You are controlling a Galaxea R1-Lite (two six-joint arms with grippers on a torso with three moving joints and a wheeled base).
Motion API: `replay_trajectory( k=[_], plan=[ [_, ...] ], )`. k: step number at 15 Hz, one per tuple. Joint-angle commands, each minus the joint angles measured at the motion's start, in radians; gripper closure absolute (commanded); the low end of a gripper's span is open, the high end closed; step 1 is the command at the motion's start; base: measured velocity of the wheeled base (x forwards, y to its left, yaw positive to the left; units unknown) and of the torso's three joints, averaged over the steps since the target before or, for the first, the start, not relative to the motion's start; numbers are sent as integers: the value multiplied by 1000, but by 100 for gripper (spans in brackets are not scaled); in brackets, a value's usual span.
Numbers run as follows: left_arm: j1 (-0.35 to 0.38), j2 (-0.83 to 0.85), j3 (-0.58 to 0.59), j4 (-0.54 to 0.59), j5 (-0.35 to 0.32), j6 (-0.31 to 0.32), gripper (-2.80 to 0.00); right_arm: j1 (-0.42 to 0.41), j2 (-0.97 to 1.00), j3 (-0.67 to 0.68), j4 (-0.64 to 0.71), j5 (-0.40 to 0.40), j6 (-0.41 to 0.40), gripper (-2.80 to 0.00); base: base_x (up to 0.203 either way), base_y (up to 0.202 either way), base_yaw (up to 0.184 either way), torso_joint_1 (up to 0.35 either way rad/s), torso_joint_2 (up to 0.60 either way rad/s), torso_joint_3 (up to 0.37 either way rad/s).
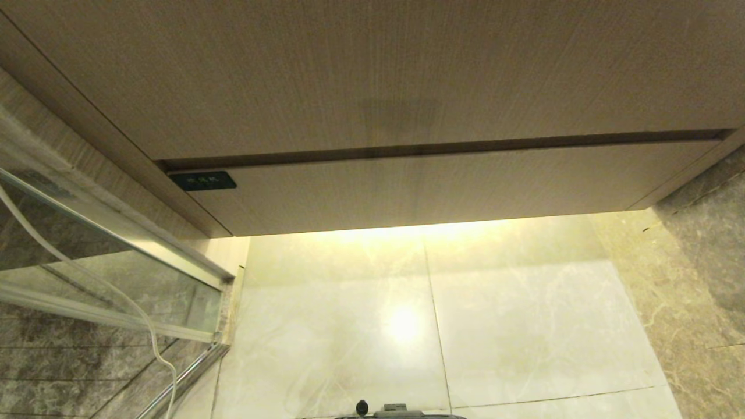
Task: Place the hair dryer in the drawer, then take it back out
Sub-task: Pull open the drawer
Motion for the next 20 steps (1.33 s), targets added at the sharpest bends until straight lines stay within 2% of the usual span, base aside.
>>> replay_trajectory(
  k=[1, 5, 7, 8, 10, 13, 14, 17, 20],
  plan=[
    [0, 0, 0, 0, 1, -1, 0, 0, 0, 0, 0, 1, -2, 0, 0, 0, 0, 0, 0, 0],
    [0, 2, 0, 0, 1, -1, 0, 0, 0, 0, -9, 1, -16, 0, 0, 0, 0, 0, 0, 0],
    [0, 1, 0, 0, 0, -1, 0, 0, 2, -60, -3, 13, -13, 0, 0, 0, 0, 0, 0, 0],
    [0, 0, 0, 0, 1, -1, 0, 0, 24, -145, 21, 19, -14, 0, 0, 0, 0, 0, 0, 0],
    [0, 2, 0, 0, 1, -1, 0, 2, 157, -410, 111, 31, -15, 0, 0, 0, 0, 0, 0, 0],
    [0, 2, 0, 0, 0, -1, 0, 7, 566, -884, 348, 99, -16, 0, 0, 0, 0, 0, 0, 0],
    [0, 0, 0, 0, 1, -1, 0, 14, 695, -999, 422, 133, -26, 0, 0, 0, 0, 0, 0, 0],
    [0, 0, 0, 0, 1, -1, 0, 52, 1094, -1250, 577, 225, -115, 0, 0, 0, 0, 0, 0, 0],
    [0, 1, 0, 0, 0, -1, 0, 91, 1399, -1403, 654, 341, -222, 0, 0, 0, 0, 0, 0, 0]
  ],
)
